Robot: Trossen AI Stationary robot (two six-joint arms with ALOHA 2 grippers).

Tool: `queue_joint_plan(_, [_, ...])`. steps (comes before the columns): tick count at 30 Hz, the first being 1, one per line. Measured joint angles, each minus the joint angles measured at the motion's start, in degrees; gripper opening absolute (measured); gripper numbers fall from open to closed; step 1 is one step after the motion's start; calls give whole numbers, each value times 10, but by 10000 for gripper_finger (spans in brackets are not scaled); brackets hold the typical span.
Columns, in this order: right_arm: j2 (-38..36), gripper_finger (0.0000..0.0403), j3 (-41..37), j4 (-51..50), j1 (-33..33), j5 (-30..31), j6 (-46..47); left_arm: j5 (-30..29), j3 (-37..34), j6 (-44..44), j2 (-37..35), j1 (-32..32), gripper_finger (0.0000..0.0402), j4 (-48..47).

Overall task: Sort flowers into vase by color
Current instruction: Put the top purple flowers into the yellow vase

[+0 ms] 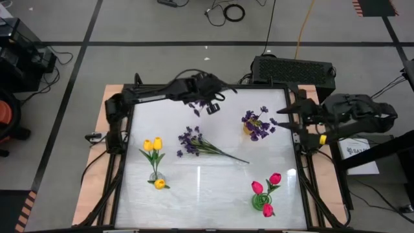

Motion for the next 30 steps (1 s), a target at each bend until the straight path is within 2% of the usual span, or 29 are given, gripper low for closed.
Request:
queue_joint_plan(3, [42,210,30,-2,0,4,-6,-33,26,45,-33,-14,24,-17])
queue_joint_plan(7, [100,210,98,-29,0,6,-19,-91,55,151,-61,-45,24,-13])
queue_joint_plan(11, [150,210,190,-49,0,59,-57,-146,78,294,-76,-74,24,-13])
queue_joint_plan(14, [186,210,250,-53,-1,107,-98,-196,104,343,-77,-94,24,-13])
queue_joint_plan(19, [248,210,294,-38,-13,168,-165,-202,135,343,-78,-119,24,-28])
queue_joint_plan(25, [326,210,293,-37,-40,163,-204,-200,134,329,-76,-153,24,-70])
queue_joint_plan(30, [384,210,294,-15,-52,121,-209,-200,134,314,-76,-176,24,-90])
